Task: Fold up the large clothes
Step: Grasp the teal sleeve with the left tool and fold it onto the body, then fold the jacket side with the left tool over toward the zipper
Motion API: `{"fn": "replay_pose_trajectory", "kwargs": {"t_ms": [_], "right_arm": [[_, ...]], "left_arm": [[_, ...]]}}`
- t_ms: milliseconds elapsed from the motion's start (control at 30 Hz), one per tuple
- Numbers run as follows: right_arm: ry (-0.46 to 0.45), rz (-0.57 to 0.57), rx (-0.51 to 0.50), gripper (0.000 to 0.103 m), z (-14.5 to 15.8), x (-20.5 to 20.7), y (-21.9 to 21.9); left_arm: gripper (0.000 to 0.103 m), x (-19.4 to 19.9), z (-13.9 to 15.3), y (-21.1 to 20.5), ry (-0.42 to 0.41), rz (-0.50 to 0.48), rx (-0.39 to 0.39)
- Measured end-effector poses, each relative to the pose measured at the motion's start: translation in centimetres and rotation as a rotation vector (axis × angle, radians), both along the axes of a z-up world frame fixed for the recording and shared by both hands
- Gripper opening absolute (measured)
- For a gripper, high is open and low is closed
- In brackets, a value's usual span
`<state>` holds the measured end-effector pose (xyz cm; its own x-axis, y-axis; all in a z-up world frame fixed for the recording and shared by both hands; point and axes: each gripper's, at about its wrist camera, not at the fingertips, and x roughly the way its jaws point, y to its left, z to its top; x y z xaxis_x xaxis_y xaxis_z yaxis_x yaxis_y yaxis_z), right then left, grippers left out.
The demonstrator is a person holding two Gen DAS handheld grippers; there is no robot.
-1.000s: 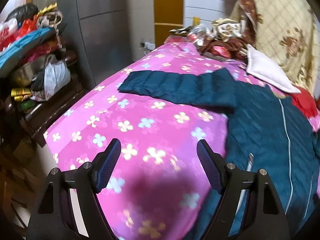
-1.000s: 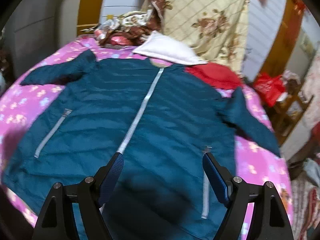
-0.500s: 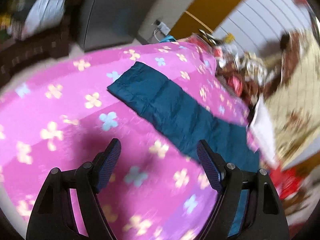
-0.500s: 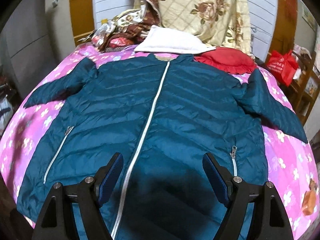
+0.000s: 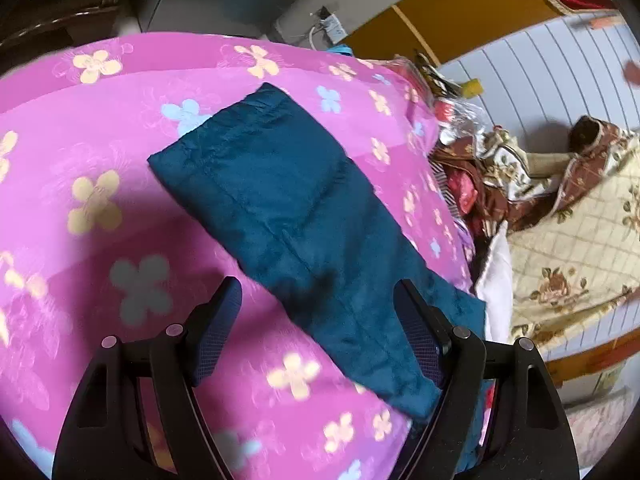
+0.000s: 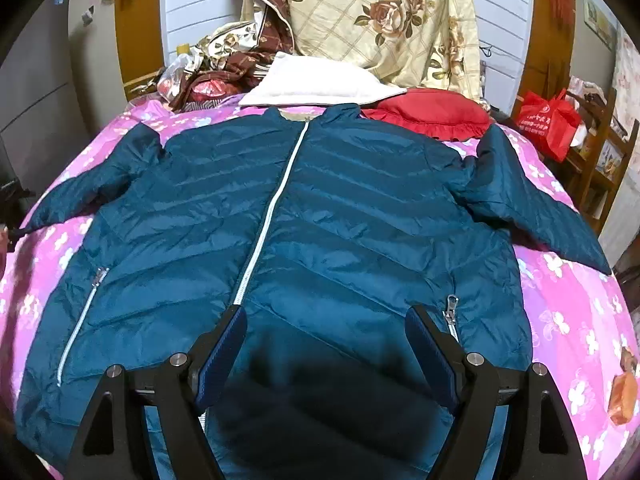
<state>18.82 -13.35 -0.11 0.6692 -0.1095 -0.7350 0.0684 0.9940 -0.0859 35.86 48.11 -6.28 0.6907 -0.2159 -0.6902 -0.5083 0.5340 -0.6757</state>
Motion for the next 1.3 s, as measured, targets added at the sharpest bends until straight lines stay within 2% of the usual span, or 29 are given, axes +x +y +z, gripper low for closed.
{"fn": "replay_pose_trajectory", "kwargs": {"t_ms": [200, 367, 400, 433, 467, 500, 533, 633, 767, 900, 1033, 1167, 1267, 1300], "right_arm": [[-0.006, -0.024, -0.009, 0.079, -0.2, 0.3, -0.5], [-0.005, -0.048, -0.014, 0.079, -0.5, 0.3, -1.1], [-0.004, -0.051, -0.015, 0.079, -0.5, 0.3, -1.2], [-0.003, -0.055, -0.016, 0.079, -0.6, 0.3, -1.3], [-0.003, -0.058, -0.017, 0.079, -0.6, 0.2, -1.4], [-0.004, -0.061, -0.018, 0.079, -0.6, 0.1, -1.5], [-0.007, -0.063, -0.019, 0.079, -0.5, 0.0, -1.7], [-0.024, -0.066, -0.020, 0.079, -0.1, -0.6, -2.2], [-0.058, -0.069, -0.003, 0.079, 0.8, -1.7, -3.1], [-0.078, -0.081, 0.030, 0.079, 1.3, -3.1, -4.2], [-0.103, -0.109, 0.062, 0.079, 2.1, -4.7, -6.0], [-0.127, -0.145, 0.086, 0.079, 2.9, -6.7, -8.1], [-0.139, -0.182, 0.118, 0.079, 3.4, -8.4, -10.2], [-0.140, -0.188, 0.128, 0.079, 3.5, -8.7, -10.7]], "left_arm": [[0.078, 1.6, -1.7, 1.0, 0.005, 0.018, -0.026], [0.078, 3.0, -1.7, 1.3, -0.002, 0.025, 0.020], [0.075, 3.4, -1.7, 1.2, 0.003, 0.020, 0.041], [0.045, 3.8, -1.7, 1.1, 0.017, 0.013, 0.063], [0.028, 4.4, -1.9, 0.9, 0.063, -0.005, 0.092], [0.017, 4.8, -2.2, 0.8, 0.084, -0.023, 0.092], [0.015, 4.9, -2.2, 0.6, 0.092, -0.023, 0.097], [0.011, 4.9, -0.3, -0.5, 0.091, -0.035, 0.182], [0.009, 4.7, 4.9, -3.9, 0.042, -0.098, 0.329], [0.009, 4.2, 11.2, -10.3, -0.068, -0.217, 0.425], [0.009, 3.5, 16.8, -19.9, -0.214, -0.398, 0.448], [0.009, 2.9, 18.9, -30.4, -0.288, -0.593, 0.450], [0.010, 2.2, 17.7, -37.9, -0.267, -0.707, 0.455], [0.016, 2.0, 17.0, -39.5, -0.248, -0.728, 0.450]]}}
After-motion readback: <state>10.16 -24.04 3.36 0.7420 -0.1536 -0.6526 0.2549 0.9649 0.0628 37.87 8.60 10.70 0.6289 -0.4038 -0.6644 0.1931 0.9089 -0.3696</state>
